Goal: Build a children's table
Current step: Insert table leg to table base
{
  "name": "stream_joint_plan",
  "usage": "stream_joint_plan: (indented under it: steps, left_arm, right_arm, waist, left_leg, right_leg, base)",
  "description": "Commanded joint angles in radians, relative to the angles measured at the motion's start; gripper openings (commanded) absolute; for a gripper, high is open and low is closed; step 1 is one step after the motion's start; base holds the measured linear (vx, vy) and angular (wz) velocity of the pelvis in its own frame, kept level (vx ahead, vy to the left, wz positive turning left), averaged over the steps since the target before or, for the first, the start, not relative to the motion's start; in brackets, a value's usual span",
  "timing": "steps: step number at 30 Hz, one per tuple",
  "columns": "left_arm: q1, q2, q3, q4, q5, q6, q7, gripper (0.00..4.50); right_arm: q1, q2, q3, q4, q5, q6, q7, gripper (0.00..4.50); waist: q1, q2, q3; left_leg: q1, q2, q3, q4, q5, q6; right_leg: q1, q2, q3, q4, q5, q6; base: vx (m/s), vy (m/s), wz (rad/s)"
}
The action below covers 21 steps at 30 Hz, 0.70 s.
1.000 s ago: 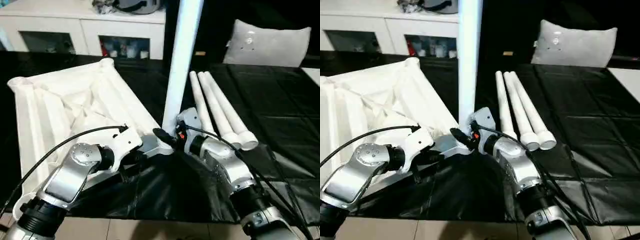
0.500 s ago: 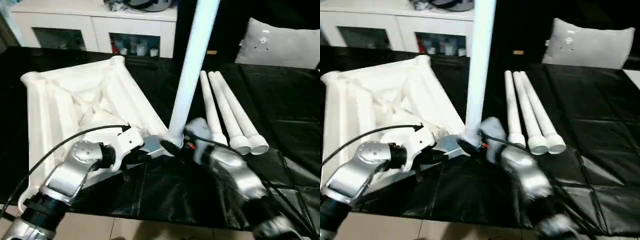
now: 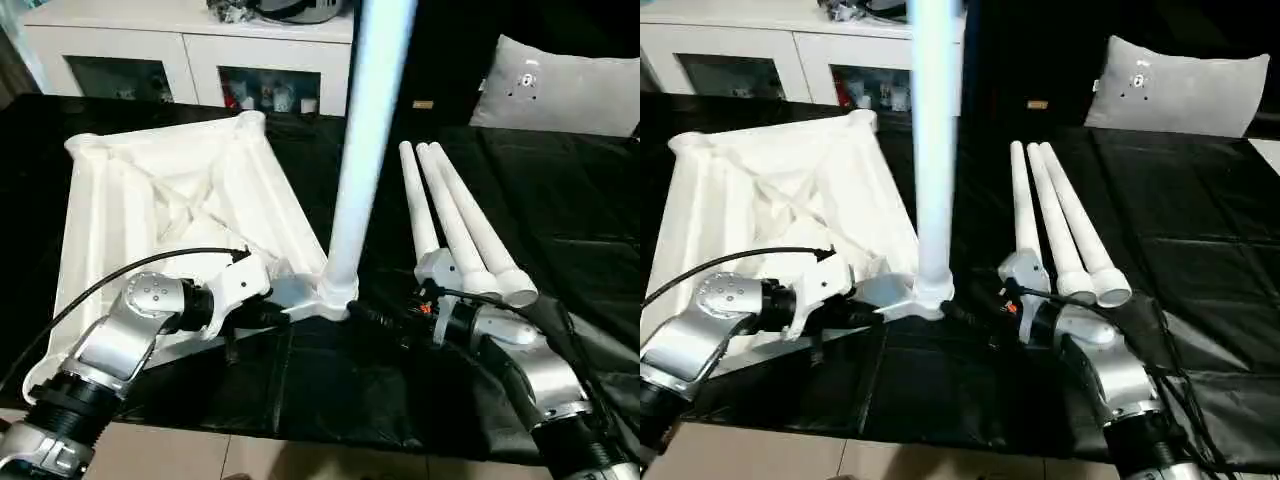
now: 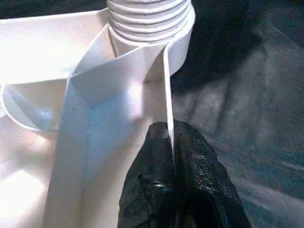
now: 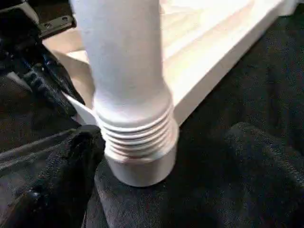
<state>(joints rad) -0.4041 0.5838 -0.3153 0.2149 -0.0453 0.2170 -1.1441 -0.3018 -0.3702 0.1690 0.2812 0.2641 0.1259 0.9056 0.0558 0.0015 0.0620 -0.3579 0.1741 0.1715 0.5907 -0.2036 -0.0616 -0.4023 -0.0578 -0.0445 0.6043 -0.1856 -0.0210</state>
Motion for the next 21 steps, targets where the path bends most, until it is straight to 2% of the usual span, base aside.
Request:
stream_joint_plan:
  steps: [1, 6, 11, 15, 16, 21]
  left_arm:
    - [-0.024, 0.008, -0.04, -0.005, 0.001, -0.032, -0.051, 0.0]
    - [-0.039, 0.019, -0.054, 0.011, 0.005, -0.059, -0.099, 0.0]
    - [-0.049, 0.02, -0.064, 0.024, 0.01, -0.083, -0.134, 0.0]
    - [-0.051, 0.023, -0.072, 0.024, 0.011, -0.088, -0.144, 0.0]
    - [-0.053, 0.023, -0.074, 0.024, 0.011, -0.09, -0.147, 0.0]
    - [-0.053, 0.024, -0.077, 0.022, 0.015, -0.098, -0.164, 0.0]
  right_arm:
    - [-0.027, -0.006, 0.018, 0.004, -0.01, -0.003, 0.024, 4.49]
    - [-0.068, -0.002, 0.052, 0.034, -0.045, -0.003, 0.05, 4.49]
    - [-0.091, 0.002, 0.081, 0.047, -0.049, -0.002, 0.109, 4.49]
    - [-0.11, 0.012, 0.083, 0.077, -0.058, -0.01, 0.11, 4.49]
    - [-0.116, 0.015, 0.082, 0.087, -0.059, -0.011, 0.112, 4.49]
    - [-0.132, 0.036, 0.081, 0.103, -0.039, 0.009, 0.131, 4.49]
  waist:
    - [-0.002, 0.016, -0.066]
    - [0.001, 0.014, -0.066]
    - [0.007, 0.014, -0.068]
    - [0.008, 0.015, -0.068]
    - [0.007, 0.009, -0.067]
    - [0.008, 0.013, -0.068]
  left_leg:
    - [0.007, 0.051, -0.013, -0.07, -0.167, 0.033]
    - [0.007, 0.049, -0.014, -0.069, -0.177, 0.022]
    - [0.009, 0.051, -0.013, -0.067, -0.165, 0.026]
    - [0.008, 0.052, -0.013, -0.067, -0.167, 0.024]
    - [0.007, 0.051, -0.012, -0.067, -0.174, 0.022]
    - [0.007, 0.052, -0.014, -0.066, -0.161, 0.02]
  right_leg:
    - [0.053, -0.075, 0.047, -0.064, -0.137, -0.243]
    - [0.055, -0.076, 0.047, -0.064, -0.166, -0.239]
    - [0.054, -0.075, 0.047, -0.059, -0.126, -0.251]
    - [0.054, -0.077, 0.046, -0.057, -0.126, -0.256]
    - [0.055, -0.078, 0.047, -0.059, -0.142, -0.253]
    - [0.055, -0.078, 0.047, -0.057, -0.141, -0.249]
  base:
    - [0.0, 0.0, 0.0]
    - [0.0, 0.0, 0.0]
    - [0.0, 0.0, 0.0]
    - [0.0, 0.0, 0.0]
    - [0.0, 0.0, 0.0]
    - [0.0, 0.0, 0.0]
